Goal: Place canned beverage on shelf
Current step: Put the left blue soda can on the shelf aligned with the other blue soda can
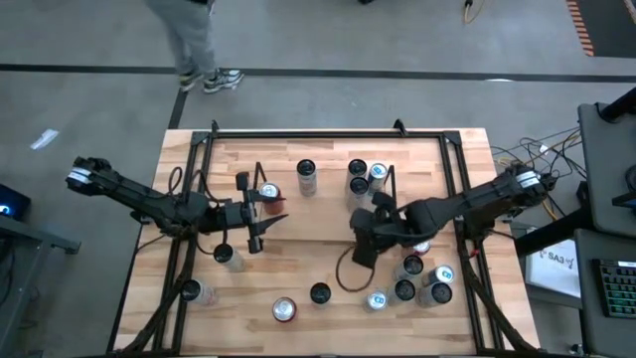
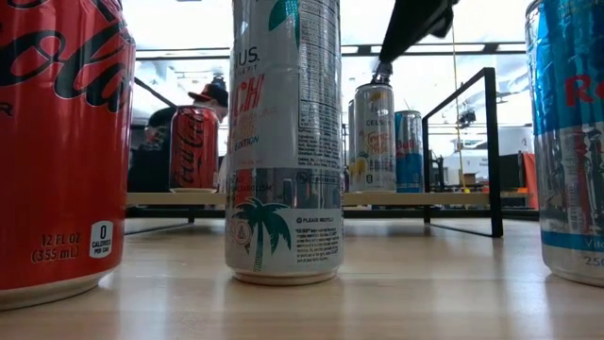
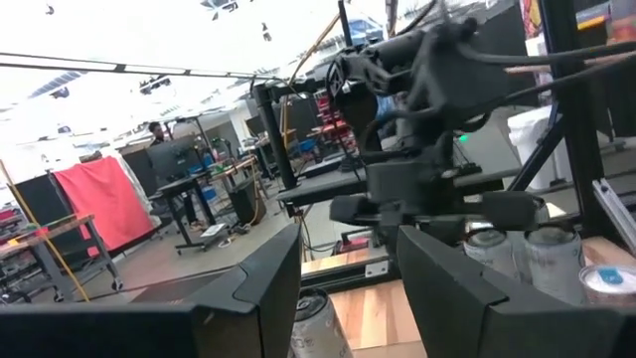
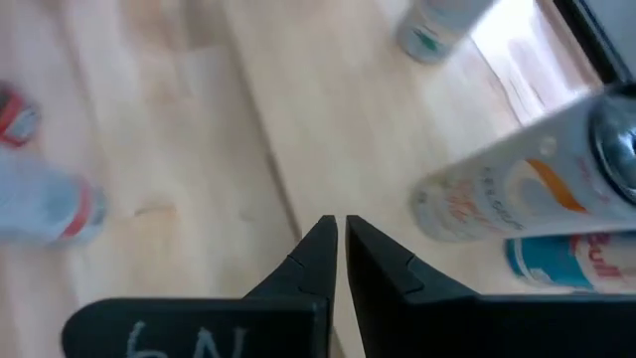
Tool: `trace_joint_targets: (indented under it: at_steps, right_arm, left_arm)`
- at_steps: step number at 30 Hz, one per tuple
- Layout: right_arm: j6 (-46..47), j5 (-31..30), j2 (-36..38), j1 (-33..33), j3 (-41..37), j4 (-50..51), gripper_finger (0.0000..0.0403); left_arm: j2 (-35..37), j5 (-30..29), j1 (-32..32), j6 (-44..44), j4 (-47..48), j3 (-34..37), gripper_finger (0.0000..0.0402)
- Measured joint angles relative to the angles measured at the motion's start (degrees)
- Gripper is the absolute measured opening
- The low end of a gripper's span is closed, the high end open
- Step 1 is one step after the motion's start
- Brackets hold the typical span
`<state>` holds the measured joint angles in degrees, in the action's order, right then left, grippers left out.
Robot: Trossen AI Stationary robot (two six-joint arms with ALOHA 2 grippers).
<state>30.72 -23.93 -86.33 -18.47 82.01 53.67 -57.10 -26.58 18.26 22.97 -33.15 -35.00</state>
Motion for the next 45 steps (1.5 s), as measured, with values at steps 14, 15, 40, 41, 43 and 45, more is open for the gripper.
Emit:
trace_joint_targets:
  at_steps: [14,15,40,41,43,45]
  right_arm:
    - [-3.8,-9.6,4.5,-15.9,0.8,-0.4,0.0017]
    - [-3.8,-9.7,4.6,-16.8,0.8,-0.4,0.0017]
    - [9.3,-0.6,4.8,-27.0,0.8,0.0,0.0018]
    - [9.0,-0.6,4.8,-27.0,0.8,0.1,0.0018]
    - [8.6,-0.6,4.8,-27.0,0.8,0.0,0.002]
    - [8.3,-0.6,4.8,-27.0,0.8,0.1,0.0029]
  left_arm:
    - [-10.3,0.2,0.9,-16.6,-9.8,0.0,0.0152]
    - [-11.7,0.2,1.2,-17.2,-11.5,-0.1,0.0152]
    - [-30.6,-1.5,3.3,-15.5,5.1,-23.4,0.0152]
    - [-30.4,-1.5,3.3,-15.5,5.1,-23.4,0.0152]
    - [-29.8,-1.5,3.4,-15.0,4.7,-23.4,0.0152]
    - [-29.4,-1.5,3.5,-14.8,4.8,-23.4,0.0152]
